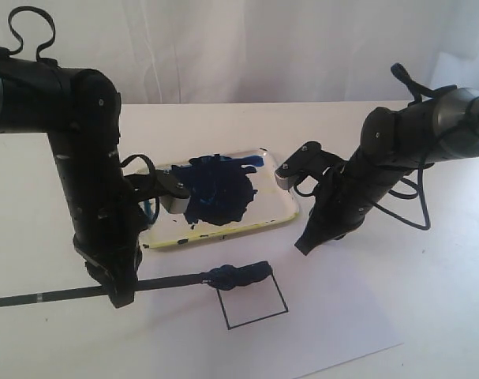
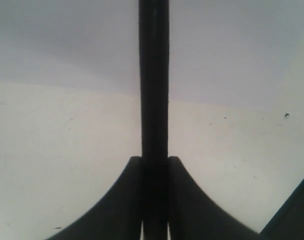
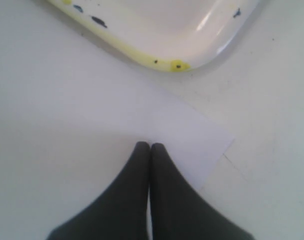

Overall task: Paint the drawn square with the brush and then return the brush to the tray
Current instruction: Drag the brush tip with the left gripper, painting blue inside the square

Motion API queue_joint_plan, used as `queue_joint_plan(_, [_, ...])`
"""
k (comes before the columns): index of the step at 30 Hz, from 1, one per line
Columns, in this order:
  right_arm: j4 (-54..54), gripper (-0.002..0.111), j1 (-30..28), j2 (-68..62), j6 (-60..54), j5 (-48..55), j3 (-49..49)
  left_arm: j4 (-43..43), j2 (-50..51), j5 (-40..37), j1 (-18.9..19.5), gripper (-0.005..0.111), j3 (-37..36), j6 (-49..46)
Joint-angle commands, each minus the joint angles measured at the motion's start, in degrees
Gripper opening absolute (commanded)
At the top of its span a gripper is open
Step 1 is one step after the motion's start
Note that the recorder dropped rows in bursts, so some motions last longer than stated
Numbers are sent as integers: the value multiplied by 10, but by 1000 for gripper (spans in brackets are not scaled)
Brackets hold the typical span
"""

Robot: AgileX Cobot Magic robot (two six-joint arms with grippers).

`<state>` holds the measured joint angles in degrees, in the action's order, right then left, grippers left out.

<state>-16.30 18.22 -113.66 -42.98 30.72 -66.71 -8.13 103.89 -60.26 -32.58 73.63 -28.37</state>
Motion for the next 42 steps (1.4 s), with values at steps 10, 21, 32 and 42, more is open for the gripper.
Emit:
queue_joint_plan(10, [8,0,0,-7,-7,9,1,40,-5,-14,-44,0,41,66])
queue_joint_plan(21, [8,0,0,-7,-7,9,1,37,37,19,-73,0,41,76])
queue_joint_plan(32, [8,0,0,-7,-7,9,1,39,45,-10,-75,0,45,54])
queue_joint_plan(42, [8,0,0,-7,-7,9,1,-1,45,-13,-75,0,45,18])
